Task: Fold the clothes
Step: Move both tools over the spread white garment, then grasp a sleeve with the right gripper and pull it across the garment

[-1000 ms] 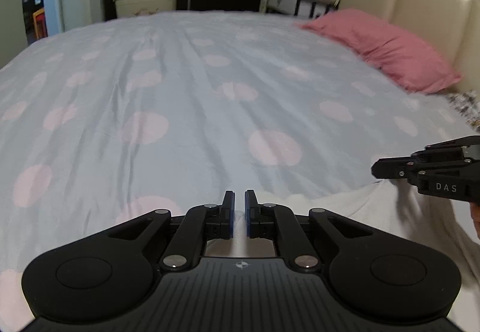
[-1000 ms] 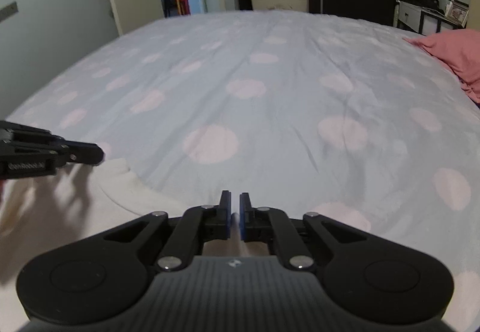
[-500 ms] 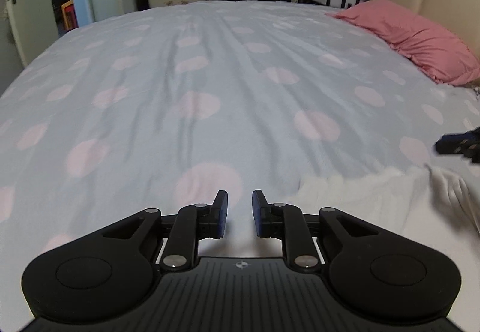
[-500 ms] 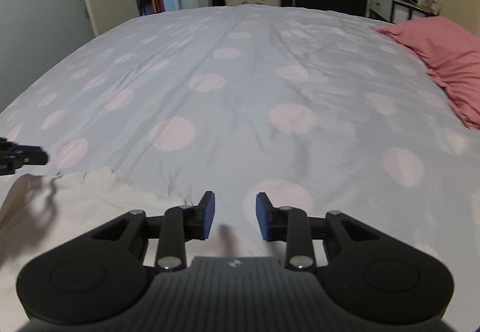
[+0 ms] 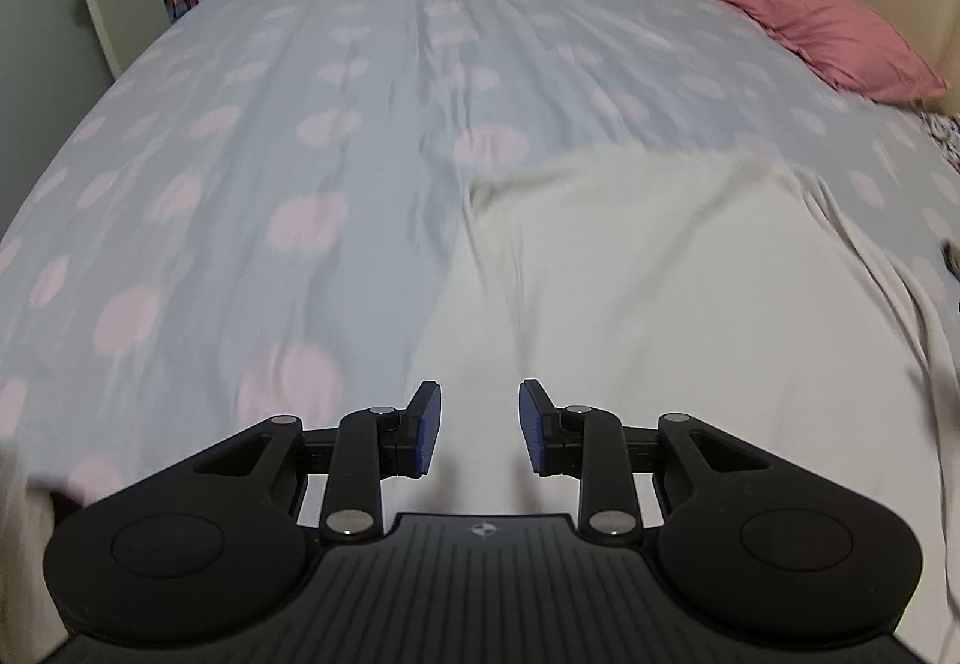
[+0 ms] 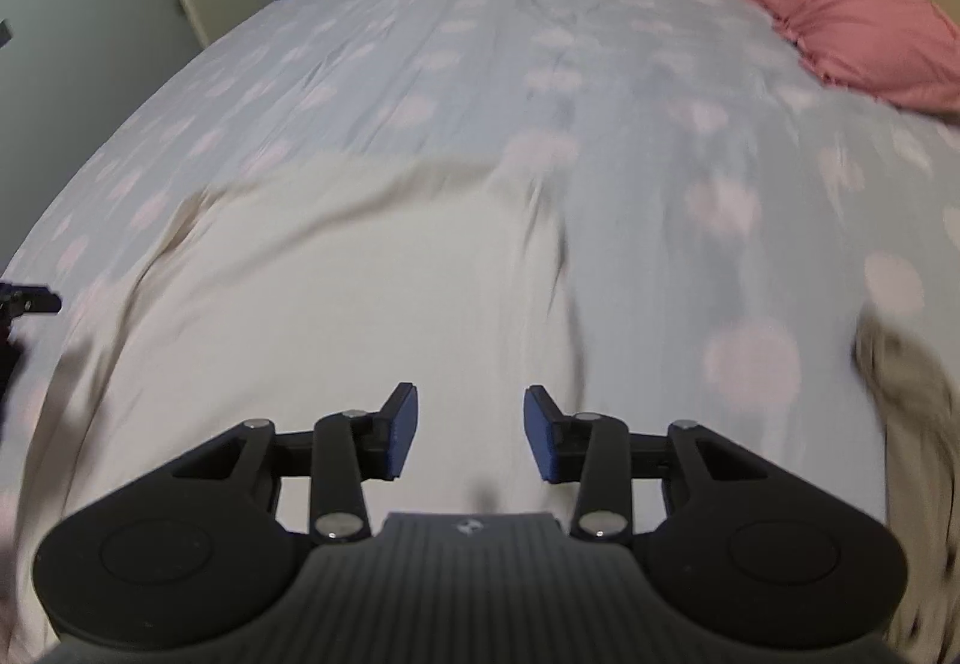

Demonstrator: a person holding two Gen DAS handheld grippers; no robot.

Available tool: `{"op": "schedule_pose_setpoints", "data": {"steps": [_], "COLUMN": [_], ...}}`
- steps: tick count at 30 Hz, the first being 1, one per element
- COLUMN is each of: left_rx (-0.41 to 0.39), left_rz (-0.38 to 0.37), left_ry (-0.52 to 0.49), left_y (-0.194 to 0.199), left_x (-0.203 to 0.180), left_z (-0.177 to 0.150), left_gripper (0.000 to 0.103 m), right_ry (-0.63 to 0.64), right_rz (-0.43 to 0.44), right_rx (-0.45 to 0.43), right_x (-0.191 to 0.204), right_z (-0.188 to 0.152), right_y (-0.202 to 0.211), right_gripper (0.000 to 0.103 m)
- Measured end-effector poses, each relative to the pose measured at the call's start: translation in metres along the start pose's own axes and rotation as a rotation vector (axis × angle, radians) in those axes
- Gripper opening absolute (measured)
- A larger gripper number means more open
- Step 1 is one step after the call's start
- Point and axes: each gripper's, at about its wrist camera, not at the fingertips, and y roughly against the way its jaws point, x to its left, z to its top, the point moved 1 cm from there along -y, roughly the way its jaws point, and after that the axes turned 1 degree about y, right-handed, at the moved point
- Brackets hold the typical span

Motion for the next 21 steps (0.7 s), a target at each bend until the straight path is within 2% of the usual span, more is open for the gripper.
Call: {"op": "schedule_pose_setpoints", "data": {"steps": [3,7,11,14,15,17,19,21], "left_rx": [0.013,0.030,0.005,0.008,0.016,0.021,0.021,0.022], "left_rz": [-0.011,-0.030,-0.026,-0.030,-0.030,-0.023,-0.021,-0.017], "left_ry": [0.010,0.009,-0.045,-0.027,-0.021,-0.018,-0.009,0.008], "left_y": [0.022,0.044,0.054,0.052,0.051,0.050,0.050,0.051], "left_x": [-0.007,-0.021,-0.039,-0.040,-0.040,-0.039,-0.038,-0.035], "left_z": [-0.035,-0.081,-0.123,-0.146,-0.151,-0.156,-0.158,-0.161], "left_gripper": [0.029,0.036,0.038,0.039,0.039,0.039,0.039,0.039], "right_ry": [-0.001,0.035,0.085,0.161,0.187,0.212,0.216,0.159], "right_rz": [0.016,-0.013,-0.035,-0.075,-0.092,-0.118,-0.138,-0.129], "right_rx": [0.007,0.037,0.109,0.171,0.179,0.167,0.154,0.148], "right_x": [0.018,0.047,0.068,0.081,0.084,0.083,0.079,0.069], "right_z": [-0.039,-0.100,-0.161,-0.198,-0.205,-0.210,-0.212,-0.210], "right_y": [0.023,0.042,0.045,0.043,0.042,0.045,0.049,0.055], "right_gripper": [0.046,0.059,0.059,0.058,0.056,0.044,0.022,0.011]}}
